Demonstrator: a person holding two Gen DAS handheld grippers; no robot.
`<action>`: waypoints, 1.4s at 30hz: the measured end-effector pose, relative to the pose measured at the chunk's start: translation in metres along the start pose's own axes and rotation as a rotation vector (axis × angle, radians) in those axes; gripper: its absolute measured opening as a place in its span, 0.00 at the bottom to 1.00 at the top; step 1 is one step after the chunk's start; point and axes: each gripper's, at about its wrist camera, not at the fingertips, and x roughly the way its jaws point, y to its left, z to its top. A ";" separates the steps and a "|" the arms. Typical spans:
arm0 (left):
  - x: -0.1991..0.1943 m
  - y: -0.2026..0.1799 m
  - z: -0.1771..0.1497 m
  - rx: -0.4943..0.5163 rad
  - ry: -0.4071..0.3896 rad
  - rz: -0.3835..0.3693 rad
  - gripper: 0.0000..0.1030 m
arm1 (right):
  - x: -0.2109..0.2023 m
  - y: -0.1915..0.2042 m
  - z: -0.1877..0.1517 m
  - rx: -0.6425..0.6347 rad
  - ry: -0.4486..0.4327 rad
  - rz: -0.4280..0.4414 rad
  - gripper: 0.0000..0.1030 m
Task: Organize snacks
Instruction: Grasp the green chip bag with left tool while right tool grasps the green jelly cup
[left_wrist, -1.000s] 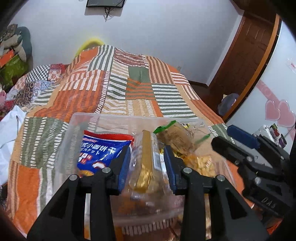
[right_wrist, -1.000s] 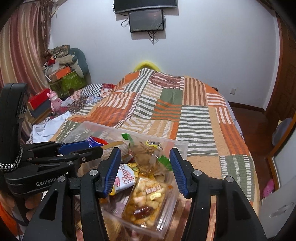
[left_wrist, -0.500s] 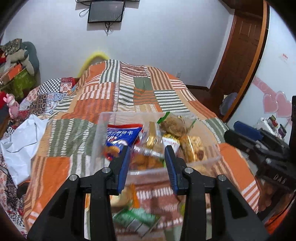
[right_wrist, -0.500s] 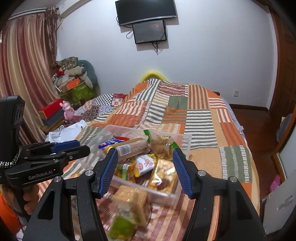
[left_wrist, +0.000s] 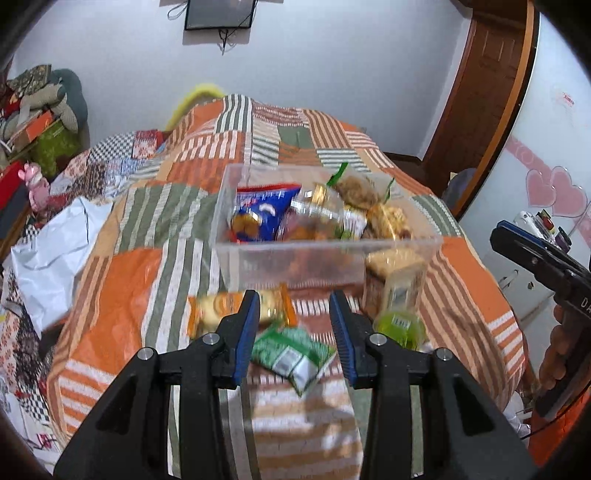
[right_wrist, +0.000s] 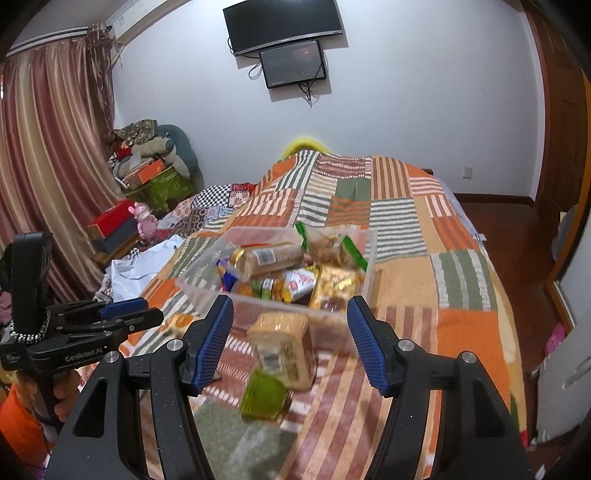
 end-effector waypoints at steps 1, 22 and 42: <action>0.001 0.001 -0.004 -0.005 0.008 -0.004 0.41 | 0.000 0.001 -0.004 0.001 0.003 -0.002 0.59; 0.064 -0.005 -0.037 0.008 0.087 0.085 0.64 | 0.048 0.010 -0.060 0.016 0.159 0.036 0.66; 0.033 0.021 -0.068 -0.059 0.084 0.082 0.66 | 0.061 0.010 -0.073 0.036 0.228 0.097 0.50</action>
